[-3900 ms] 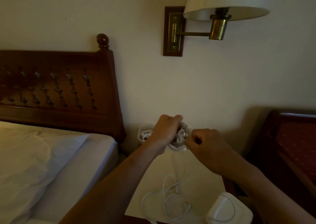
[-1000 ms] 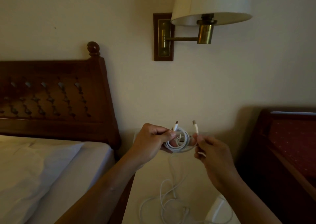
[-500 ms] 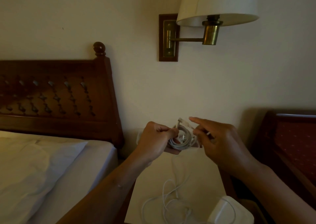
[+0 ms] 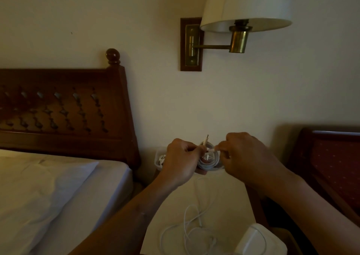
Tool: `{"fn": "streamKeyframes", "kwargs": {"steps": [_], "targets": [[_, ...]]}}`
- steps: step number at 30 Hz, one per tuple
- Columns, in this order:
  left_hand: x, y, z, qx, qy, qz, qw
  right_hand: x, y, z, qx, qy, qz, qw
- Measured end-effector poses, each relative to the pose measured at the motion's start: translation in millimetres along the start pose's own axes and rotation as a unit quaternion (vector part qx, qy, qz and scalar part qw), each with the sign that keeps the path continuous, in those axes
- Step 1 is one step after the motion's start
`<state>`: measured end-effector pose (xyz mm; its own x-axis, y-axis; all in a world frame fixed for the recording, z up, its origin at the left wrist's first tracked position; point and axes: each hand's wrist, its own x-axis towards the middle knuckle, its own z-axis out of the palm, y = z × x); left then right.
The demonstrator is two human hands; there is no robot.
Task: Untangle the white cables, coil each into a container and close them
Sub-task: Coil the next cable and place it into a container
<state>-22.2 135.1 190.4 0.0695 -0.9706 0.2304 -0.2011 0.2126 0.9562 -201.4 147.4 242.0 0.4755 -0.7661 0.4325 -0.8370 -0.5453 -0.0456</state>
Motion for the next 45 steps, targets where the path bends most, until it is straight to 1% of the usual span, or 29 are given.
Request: {"fn": "streamKeyframes", "kwargs": {"steps": [4, 8, 9, 11, 13, 15, 16, 17, 18, 20, 21, 24, 28, 29, 30, 32, 36, 39, 41, 42, 43, 45], "targets": [[2, -1, -2, 0.058, 0.002, 0.02, 0.998, -1, -3, 4, 0.008, -0.018, 0.03, 0.999], [-2, -3, 3, 0.047, -0.046, 0.02, 0.998, 3, -2, 17, 0.088, -0.027, 0.069, 0.993], [-3, -3, 3, 0.037, -0.046, 0.018, 0.998, 3, -1, 19, 0.119, -0.008, 0.091, 0.989], [-2, -5, 1, -0.001, -0.037, 0.01, 0.999, 1, 1, 24, 0.193, 0.06, 0.141, 0.969], [-1, -4, -1, -0.045, -0.036, 0.001, 0.998, -1, 5, 29, 0.244, 0.093, 0.189, 0.947], [-2, -2, -3, -0.085, -0.05, -0.003, 0.995, -1, 7, 34, 0.271, 0.074, 0.236, 0.93], [-2, 0, -4, -0.098, -0.061, -0.002, 0.993, 0, 7, 34, 0.298, 0.041, 0.254, 0.919], [-3, 1, -4, -0.106, -0.073, -0.003, 0.992, 2, 8, 34, 0.345, -0.002, 0.267, 0.9], [-3, 2, -5, -0.11, -0.082, -0.005, 0.99, 3, 9, 34, 0.405, -0.053, 0.279, 0.869], [-5, 3, -6, -0.115, -0.092, -0.01, 0.989, 2, 10, 34, 0.521, -0.143, 0.298, 0.787], [-5, 3, -7, -0.116, -0.096, -0.011, 0.989, 2, 12, 34, 0.564, -0.168, 0.295, 0.752], [-8, 4, -8, -0.107, -0.107, -0.007, 0.988, 1, 21, 33, 0.668, -0.211, 0.288, 0.653], [-8, 5, -11, -0.104, -0.108, -0.004, 0.989, -1, 27, 34, 0.787, -0.261, 0.274, 0.488], [-8, 5, -11, -0.1, -0.112, -0.002, 0.989, -1, 28, 36, 0.801, -0.271, 0.275, 0.457], [-9, 5, -12, -0.095, -0.118, 0.001, 0.988, -1, 28, 39, 0.809, -0.281, 0.276, 0.437], [-10, 5, -12, -0.088, -0.13, 0.006, 0.988, 0, 28, 44, 0.81, -0.299, 0.269, 0.427], [-11, 6, -12, -0.071, -0.144, 0.007, 0.987, 4, 25, 47, 0.803, -0.328, 0.236, 0.438], [-12, 7, -12, -0.072, -0.149, 0.005, 0.986, 6, 25, 49, 0.807, -0.321, 0.236, 0.437], [-12, 8, -13, -0.074, -0.154, 0.001, 0.985, 7, 26, 50, 0.803, -0.302, 0.267, 0.438], [-12, 8, -13, -0.075, -0.159, -0.003, 0.984, 7, 26, 50, 0.798, -0.287, 0.288, 0.445], [-13, 8, -13, -0.077, -0.165, -0.008, 0.983, 9, 27, 51, 0.792, -0.262, 0.312, 0.454], [-14, 6, -13, -0.072, -0.169, -0.014, 0.983, 12, 29, 55, 0.781, -0.181, 0.368, 0.472]]}}
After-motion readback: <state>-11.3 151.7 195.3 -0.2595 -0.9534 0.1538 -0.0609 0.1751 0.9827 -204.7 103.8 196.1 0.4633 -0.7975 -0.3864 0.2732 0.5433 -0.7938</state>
